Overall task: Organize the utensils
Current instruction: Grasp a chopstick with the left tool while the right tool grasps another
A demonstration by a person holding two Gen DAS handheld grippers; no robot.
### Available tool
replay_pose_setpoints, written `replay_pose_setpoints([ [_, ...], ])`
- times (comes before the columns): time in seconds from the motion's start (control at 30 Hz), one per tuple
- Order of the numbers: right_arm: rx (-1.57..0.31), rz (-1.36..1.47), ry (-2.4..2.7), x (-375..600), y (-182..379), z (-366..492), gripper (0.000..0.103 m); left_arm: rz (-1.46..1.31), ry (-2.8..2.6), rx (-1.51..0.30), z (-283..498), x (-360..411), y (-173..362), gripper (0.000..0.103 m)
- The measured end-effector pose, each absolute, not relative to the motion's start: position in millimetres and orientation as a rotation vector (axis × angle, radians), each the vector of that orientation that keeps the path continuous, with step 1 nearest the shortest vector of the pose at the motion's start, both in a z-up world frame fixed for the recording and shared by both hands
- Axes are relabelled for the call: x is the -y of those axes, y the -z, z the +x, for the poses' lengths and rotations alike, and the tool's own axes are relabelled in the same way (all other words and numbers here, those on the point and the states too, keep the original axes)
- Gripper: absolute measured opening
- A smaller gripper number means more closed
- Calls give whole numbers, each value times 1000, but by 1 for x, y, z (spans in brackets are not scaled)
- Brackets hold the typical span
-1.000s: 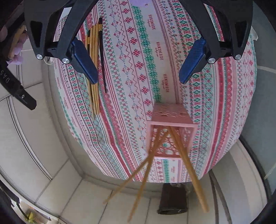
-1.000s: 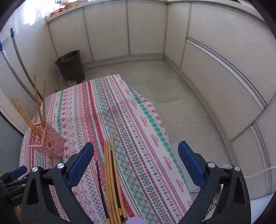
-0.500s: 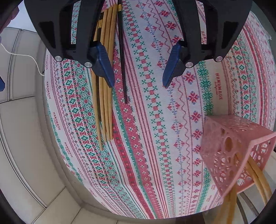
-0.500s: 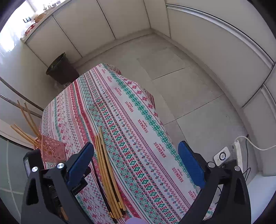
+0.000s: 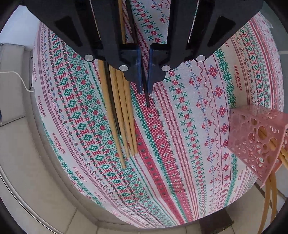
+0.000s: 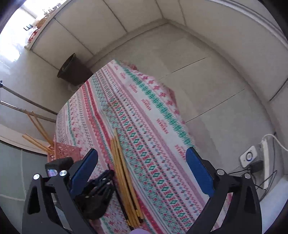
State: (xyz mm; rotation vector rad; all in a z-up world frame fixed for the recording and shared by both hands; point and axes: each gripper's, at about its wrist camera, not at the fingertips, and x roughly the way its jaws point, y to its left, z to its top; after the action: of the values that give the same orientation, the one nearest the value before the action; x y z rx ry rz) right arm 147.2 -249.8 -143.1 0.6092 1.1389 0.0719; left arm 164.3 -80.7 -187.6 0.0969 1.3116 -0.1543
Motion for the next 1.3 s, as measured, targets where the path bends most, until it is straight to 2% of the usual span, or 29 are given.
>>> replay_pose_setpoints([
  [0.13, -1185, 697, -191, 222, 172, 172, 93, 99, 184, -1302, 152, 78, 189, 3],
  [0.17, -1196, 683, -195, 213, 179, 176, 87, 95, 186, -1306, 148, 72, 189, 3],
  [0.27, -1239, 684, -227, 196, 202, 191, 58, 76, 194, -1320, 137, 53, 185, 3],
  [0.3, -1255, 696, -225, 194, 211, 194, 52, 73, 196, -1319, 135, 48, 183, 3],
  [0.4, -1277, 679, -165, 189, 229, 199, 39, 54, 193, -1320, 129, 31, 180, 3],
  [0.5, -1279, 652, -140, 187, 237, 203, 31, 39, 182, -1334, 127, 14, 183, 3],
  [0.63, -1238, 718, -182, 185, 234, 209, 29, 13, 179, -1372, 128, -1, 192, 3],
  [0.93, -1274, 732, -197, 174, 251, 225, 25, 32, 191, -1370, 140, 10, 208, 6],
  [1.13, -1270, 721, -175, 188, 244, 222, 27, 47, 197, -1370, 141, 6, 201, 6],
  [1.3, -1317, 536, -112, 180, 244, 221, 25, 52, 193, -1365, 145, 12, 201, 6],
])
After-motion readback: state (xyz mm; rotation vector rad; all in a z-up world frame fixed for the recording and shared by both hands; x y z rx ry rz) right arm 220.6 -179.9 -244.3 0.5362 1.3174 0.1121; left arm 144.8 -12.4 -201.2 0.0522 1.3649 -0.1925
